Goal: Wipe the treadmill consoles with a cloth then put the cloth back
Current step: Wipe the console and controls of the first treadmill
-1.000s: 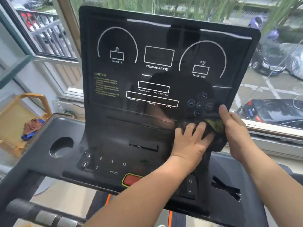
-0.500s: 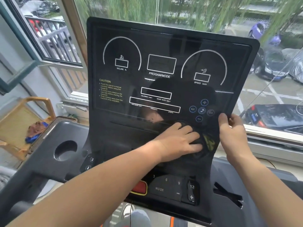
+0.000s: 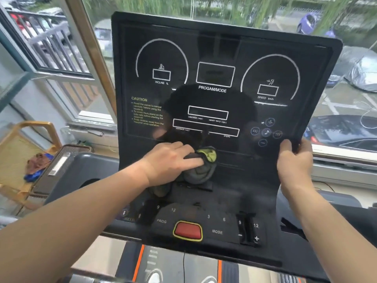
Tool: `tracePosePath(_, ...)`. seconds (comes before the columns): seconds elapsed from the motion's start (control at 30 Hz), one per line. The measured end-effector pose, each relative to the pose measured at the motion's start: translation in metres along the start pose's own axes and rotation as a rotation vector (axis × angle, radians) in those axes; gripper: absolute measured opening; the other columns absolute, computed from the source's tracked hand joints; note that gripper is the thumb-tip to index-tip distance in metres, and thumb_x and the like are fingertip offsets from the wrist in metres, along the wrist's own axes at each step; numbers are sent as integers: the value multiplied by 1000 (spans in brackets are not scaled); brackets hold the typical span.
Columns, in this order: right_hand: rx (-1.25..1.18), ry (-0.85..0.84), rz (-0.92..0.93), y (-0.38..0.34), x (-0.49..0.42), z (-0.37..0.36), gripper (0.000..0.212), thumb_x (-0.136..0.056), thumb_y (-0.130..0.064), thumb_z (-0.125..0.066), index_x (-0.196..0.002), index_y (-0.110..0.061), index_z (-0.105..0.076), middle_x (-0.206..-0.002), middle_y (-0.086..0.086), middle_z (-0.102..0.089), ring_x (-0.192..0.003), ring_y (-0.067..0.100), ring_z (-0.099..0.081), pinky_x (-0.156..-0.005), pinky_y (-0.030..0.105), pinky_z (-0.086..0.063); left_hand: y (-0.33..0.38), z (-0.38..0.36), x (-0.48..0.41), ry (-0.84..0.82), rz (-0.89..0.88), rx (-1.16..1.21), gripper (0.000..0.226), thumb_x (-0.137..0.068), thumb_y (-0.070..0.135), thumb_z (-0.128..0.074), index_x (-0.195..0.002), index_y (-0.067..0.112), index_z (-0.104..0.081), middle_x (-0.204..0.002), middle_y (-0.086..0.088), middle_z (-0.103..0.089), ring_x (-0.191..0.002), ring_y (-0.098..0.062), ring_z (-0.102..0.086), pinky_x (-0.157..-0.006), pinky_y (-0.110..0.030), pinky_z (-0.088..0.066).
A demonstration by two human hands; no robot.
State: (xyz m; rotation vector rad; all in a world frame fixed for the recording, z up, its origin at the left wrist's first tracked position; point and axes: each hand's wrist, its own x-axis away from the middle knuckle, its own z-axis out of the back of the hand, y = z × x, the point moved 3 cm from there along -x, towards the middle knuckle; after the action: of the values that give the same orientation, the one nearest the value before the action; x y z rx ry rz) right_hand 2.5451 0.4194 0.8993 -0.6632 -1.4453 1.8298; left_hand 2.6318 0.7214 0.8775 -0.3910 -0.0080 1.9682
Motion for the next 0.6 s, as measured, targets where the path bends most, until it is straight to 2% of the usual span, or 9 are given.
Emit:
tracePosePath(0.07, 69, 75, 47, 0, 14, -7, 35, -91, -31, -57, -126, -29, -57, -139, -1, -50, -131, 23, -53, -118, 42, -40, -16, 4, 17, -7, 38, 23, 52, -82, 8, -45, -125, 28, -68, -106, -7, -67, -78, -30, -61, -56, -37, -51)
tracePosePath(0.13, 174, 120, 83, -2, 36, -13, 45, -94, -18, -57, -139, -22, -52, -151, 4, -34, -144, 24, -35, -123, 36, -29, -31, 5, 35, 13, 70, 50, 54, -80, 8, -42, -124, 25, -68, -106, -9, -68, -78, -33, -63, -58, -40, -55)
tracePosePath(0.2, 234, 113, 91, 1, 58, -22, 53, -98, -14, -56, -150, -15, -46, -160, 6, -24, -149, 22, -26, -123, 36, -27, -44, 6, 51, 32, 91, 66, 54, -79, 6, -43, -125, 24, -67, -106, -11, -68, -78, -35, -63, -59, -42, -56)
tracePosePath(0.3, 343, 1, 146, 8, 91, -39, 40, -99, -14, -61, -139, -18, -59, -156, 1, -29, -146, 19, -30, -120, 36, -33, -63, 9, 71, 30, 97, 86, 54, -79, 5, -43, -124, 20, -69, -103, -15, -67, -75, -35, -63, -59, -40, -55)
tracePosePath(0.37, 428, -70, 162, 13, 106, -49, 44, -98, -17, -65, -141, -20, -57, -158, 0, -27, -149, 20, -28, -113, 30, -32, -76, 9, 86, 18, 105, 104, 55, -77, 7, -41, -125, 17, -65, -102, -18, -67, -76, -38, -62, -59, -44, -57)
tracePosePath(0.43, 511, -86, 119, 16, 110, -53, 65, -96, -24, -70, -155, -22, -42, -167, -3, -13, -155, 21, -17, -116, 32, -30, -89, 11, 102, 32, 159, 121, 55, -74, 10, -41, -125, 17, -61, -104, -17, -66, -81, -39, -63, -62, -47, -58)
tracePosePath(0.53, 486, -12, -20, 18, 100, -43, 99, -93, -33, -76, -166, -21, -10, -172, -5, 8, -160, 28, -5, -126, 47, -22, -110, 24, 120, 138, 358, 157, 55, -71, 15, -46, -123, 14, -66, -108, -13, -62, -93, -40, -62, -69, -50, -60)
tracePosePath(0.6, 426, 10, -95, 18, 87, -33, 109, -91, -37, -77, -167, -18, -1, -174, 1, 9, -161, 26, 2, -127, 45, -15, -117, 32, 109, 199, 424, 132, 54, -73, 12, -52, -125, 11, -67, -112, -14, -59, -97, -42, -60, -71, -52, -60)
